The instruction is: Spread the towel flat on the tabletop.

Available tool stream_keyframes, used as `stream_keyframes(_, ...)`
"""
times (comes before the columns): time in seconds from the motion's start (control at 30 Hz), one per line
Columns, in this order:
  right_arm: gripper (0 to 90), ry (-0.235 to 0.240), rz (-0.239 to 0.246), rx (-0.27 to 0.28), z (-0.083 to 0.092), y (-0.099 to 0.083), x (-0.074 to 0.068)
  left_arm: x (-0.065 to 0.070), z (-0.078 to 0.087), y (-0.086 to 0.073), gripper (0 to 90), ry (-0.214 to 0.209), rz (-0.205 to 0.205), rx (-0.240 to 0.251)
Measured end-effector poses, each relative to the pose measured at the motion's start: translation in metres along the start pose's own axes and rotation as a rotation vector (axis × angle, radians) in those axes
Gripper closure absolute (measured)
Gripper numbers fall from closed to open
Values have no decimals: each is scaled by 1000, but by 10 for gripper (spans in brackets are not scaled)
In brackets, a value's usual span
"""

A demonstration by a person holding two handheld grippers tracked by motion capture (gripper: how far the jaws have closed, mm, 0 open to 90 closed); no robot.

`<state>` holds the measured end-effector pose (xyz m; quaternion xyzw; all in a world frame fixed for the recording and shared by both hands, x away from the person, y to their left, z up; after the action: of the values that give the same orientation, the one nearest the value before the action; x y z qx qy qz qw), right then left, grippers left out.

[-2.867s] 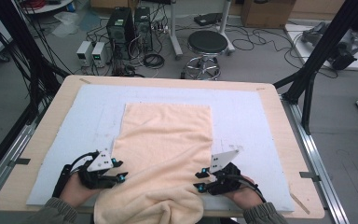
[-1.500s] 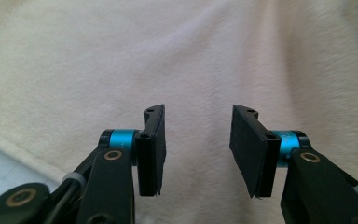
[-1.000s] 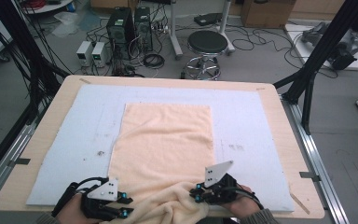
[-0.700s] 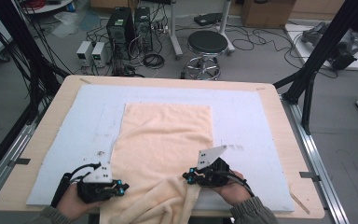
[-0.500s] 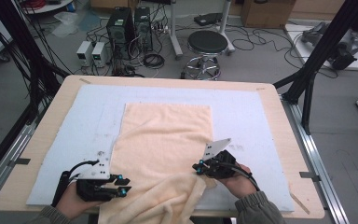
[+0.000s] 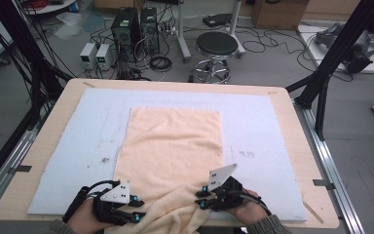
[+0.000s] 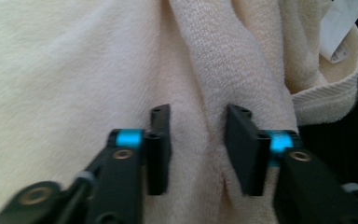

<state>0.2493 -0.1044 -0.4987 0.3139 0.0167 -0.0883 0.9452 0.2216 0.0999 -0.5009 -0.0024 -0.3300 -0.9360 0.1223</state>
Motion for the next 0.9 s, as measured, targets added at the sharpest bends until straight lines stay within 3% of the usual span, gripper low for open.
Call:
stream_keyframes(0.07, 843, 9, 32, -1, 2, -2, -8, -1, 1, 0, 841, 29, -16, -5)
stream_keyframes(0.17, 853, 48, 72, -47, 9, -11, -29, 1, 5, -1, 868, 20, -11, 8)
stream_keyframes(0.2, 852, 85, 86, -65, 11, -16, -40, 2, 8, -1, 872, 16, -6, 21)
stream_keyframes(0.27, 822, 189, 113, -77, 16, -23, -66, 4, 14, -1, 851, 18, -7, 34)
stream_keyframes(0.33, 714, 229, 113, -54, 23, -23, -82, 2, 20, -2, 783, 36, 5, 56)
stream_keyframes(0.37, 704, 227, 106, -28, 26, -20, -83, -1, 22, -2, 737, 53, 14, 60)
stream_keyframes(0.47, 654, 121, 79, 68, 39, -7, -63, -11, 26, -4, 655, 86, 43, 69)
stream_keyframes(0.53, 631, 29, 28, 119, 42, 0, -35, -15, 25, -5, 608, 106, 45, 71)
stream_keyframes(0.57, 629, -15, 16, 119, 42, 0, -24, -17, 25, -6, 595, 119, 42, 65)
stream_keyframes(0.63, 597, -60, -1, 93, 34, -3, -3, -25, 20, -10, 553, 152, 36, 42)
stream_keyframes(0.7, 589, -81, -27, 76, 24, -6, 12, -33, 16, -13, 540, 164, 48, 28)
stream_keyframes(0.77, 618, -99, -34, 25, 14, -12, 21, -38, 14, -15, 537, 158, 58, 16)
stream_keyframes(0.83, 756, -72, -20, 0, 8, -16, 18, -38, 12, -15, 542, 153, 70, 24)
stream_keyframes(0.9, 807, -59, 18, -1, 11, -17, 9, -38, 13, -16, 542, 157, 60, 19)
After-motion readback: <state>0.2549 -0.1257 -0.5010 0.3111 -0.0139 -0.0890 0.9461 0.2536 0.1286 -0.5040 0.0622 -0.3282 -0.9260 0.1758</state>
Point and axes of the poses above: each handheld gripper's, and its own axes: z roughly backward along the jaws, y roughly out of its top, x roughly to its right, the point moved 10 cm from there along -z, roughly forward along the jaws, and after that the axes turned 7 degrees about -x, right-handed, at the moved point
